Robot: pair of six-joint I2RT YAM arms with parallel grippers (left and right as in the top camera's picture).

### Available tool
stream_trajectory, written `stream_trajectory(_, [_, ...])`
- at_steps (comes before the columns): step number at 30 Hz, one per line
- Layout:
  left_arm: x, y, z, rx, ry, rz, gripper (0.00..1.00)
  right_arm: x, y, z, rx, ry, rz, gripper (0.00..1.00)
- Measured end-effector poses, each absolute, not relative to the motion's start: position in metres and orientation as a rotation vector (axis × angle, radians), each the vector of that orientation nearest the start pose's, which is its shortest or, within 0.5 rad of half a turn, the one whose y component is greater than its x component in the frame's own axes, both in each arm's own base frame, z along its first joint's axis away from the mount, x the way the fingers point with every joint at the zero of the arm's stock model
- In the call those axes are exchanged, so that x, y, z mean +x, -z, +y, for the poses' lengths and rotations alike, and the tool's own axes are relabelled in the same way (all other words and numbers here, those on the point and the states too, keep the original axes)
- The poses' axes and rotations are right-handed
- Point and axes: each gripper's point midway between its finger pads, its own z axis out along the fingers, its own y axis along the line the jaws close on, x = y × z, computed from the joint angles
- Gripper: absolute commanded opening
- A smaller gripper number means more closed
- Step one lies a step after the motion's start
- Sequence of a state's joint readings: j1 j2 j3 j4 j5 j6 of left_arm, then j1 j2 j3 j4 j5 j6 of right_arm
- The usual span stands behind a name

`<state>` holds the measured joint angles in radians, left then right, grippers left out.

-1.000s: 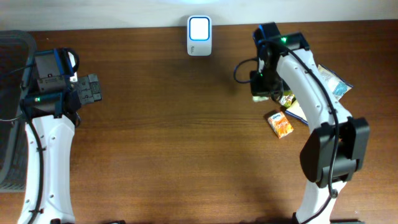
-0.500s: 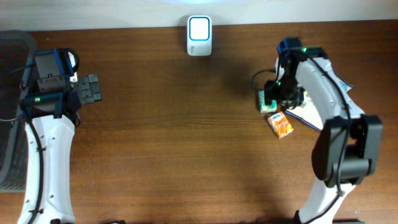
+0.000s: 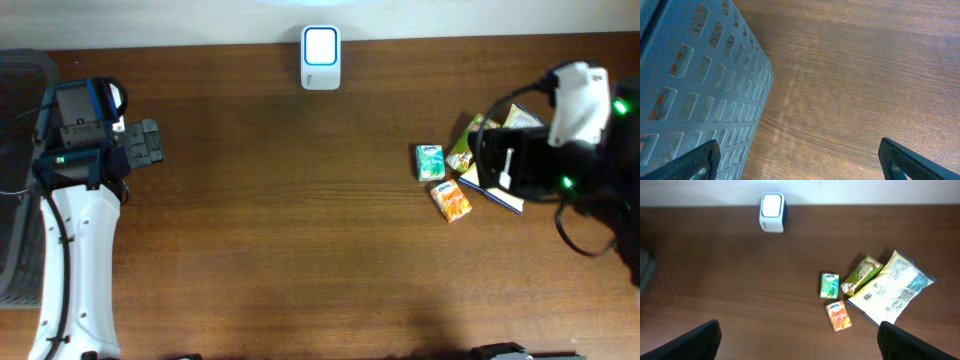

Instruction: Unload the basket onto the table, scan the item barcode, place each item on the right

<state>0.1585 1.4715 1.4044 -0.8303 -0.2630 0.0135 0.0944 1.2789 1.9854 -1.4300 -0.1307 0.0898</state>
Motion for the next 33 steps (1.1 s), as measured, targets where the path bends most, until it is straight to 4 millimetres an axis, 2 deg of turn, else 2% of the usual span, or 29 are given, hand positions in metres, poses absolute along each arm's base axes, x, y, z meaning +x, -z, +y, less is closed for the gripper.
stream_trajectory(2, [0.38,-0.232,0.106,-0.292,-0.399,2.45,0.99,0.259,-0.419,0.047,-0.076,-0.246,2.258,0.99])
stream_trajectory(7, [0.38,-0.232,0.106,-0.292,-0.399,2.45,0.99,0.247,-0.428,0.046,-0.079,-0.246,2.219,0.98])
stream_trajectory(14, [0.38,-0.232,0.106,-0.292,-0.399,2.45,0.99,0.246,-0.43,0.046,-0.084,-0.244,2.213,0.99])
stream_trajectory(18, [0.38,-0.232,0.106,-0.292,-0.399,2.45,0.99,0.233,-0.426,0.044,-0.087,-0.242,2.196,0.99])
stream_trajectory(21, [0.38,-0.232,0.106,-0.292,-0.399,2.45,0.99,0.219,-0.426,0.043,-0.09,-0.242,2.112,0.99])
stream_trajectory(25, [0.38,-0.232,0.106,-0.292,-0.4,2.45,0.99,0.215,-0.427,0.035,-0.063,-0.22,1.933,0.99])
stream_trajectory(33, [0.38,-0.232,0.106,-0.292,-0.399,2.45,0.99,0.207,-0.39,0.016,-0.007,-0.145,1.625,0.99])
